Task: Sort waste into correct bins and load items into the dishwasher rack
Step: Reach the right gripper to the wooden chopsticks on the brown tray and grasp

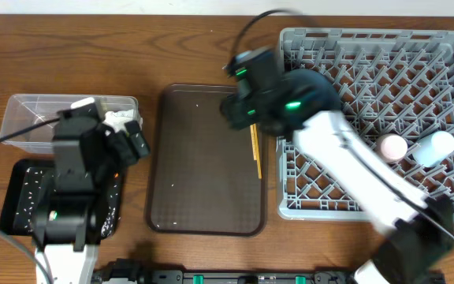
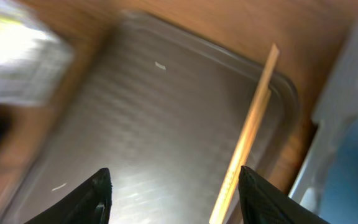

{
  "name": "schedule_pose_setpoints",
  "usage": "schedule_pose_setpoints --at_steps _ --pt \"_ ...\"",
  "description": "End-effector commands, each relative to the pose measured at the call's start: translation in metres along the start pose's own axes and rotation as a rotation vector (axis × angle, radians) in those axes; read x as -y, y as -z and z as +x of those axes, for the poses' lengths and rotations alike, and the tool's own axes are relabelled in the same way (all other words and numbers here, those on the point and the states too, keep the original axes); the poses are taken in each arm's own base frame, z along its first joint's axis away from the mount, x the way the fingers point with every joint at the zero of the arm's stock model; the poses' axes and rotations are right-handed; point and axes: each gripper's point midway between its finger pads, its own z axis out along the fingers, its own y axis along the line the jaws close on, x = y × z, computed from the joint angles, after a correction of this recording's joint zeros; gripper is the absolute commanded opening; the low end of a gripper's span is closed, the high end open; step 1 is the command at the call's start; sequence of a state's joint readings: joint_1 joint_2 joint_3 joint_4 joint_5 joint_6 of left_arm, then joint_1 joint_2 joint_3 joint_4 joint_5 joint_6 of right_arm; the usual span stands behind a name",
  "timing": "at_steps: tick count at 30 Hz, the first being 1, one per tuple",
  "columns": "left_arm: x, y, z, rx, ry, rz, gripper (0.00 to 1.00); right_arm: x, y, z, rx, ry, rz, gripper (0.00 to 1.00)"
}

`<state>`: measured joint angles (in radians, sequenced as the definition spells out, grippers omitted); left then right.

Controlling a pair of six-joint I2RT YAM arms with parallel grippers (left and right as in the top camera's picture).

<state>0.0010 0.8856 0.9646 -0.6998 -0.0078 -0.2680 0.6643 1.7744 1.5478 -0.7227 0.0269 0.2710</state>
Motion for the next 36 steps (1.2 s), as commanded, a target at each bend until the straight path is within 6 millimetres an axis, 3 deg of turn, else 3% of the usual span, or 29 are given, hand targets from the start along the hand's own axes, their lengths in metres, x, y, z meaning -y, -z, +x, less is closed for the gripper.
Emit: schedule_pose_setpoints --at_steps 1,6,8,14,21,26,32,36 --pt "-0.011 0.008 0.002 -0.004 0.014 -0.035 0.98 0.034 -0.030 0.009 0.028 -0.110 0.296 0.57" --pt "-0.016 0.006 0.017 -0.072 0.011 -0.058 0.98 0.033 -0.069 0.032 -0.036 -0.177 0.315 0.54" --pt "-0.017 0.003 0.022 -0.095 0.009 -0.066 0.98 0.033 -0.079 0.039 -0.060 -0.194 0.316 0.47" --pt "-0.019 -0.005 0.029 -0.142 0.007 -0.082 0.98 0.043 -0.102 0.057 -0.103 -0.251 0.355 0.46" --pt "-0.021 -0.016 0.035 -0.186 0.004 -0.097 0.98 0.074 -0.127 0.074 -0.146 -0.355 0.418 0.47" --pt "-0.022 -0.023 0.039 -0.215 0.002 -0.106 0.98 0.088 -0.134 0.078 -0.162 -0.381 0.433 0.45" --pt "-0.023 -0.030 0.043 -0.246 0.000 -0.117 0.98 0.075 -0.147 0.077 -0.175 -0.376 0.340 0.23" --pt "-0.023 -0.033 0.045 -0.260 -0.001 -0.122 0.98 0.073 -0.151 0.082 -0.187 -0.365 0.340 0.17"
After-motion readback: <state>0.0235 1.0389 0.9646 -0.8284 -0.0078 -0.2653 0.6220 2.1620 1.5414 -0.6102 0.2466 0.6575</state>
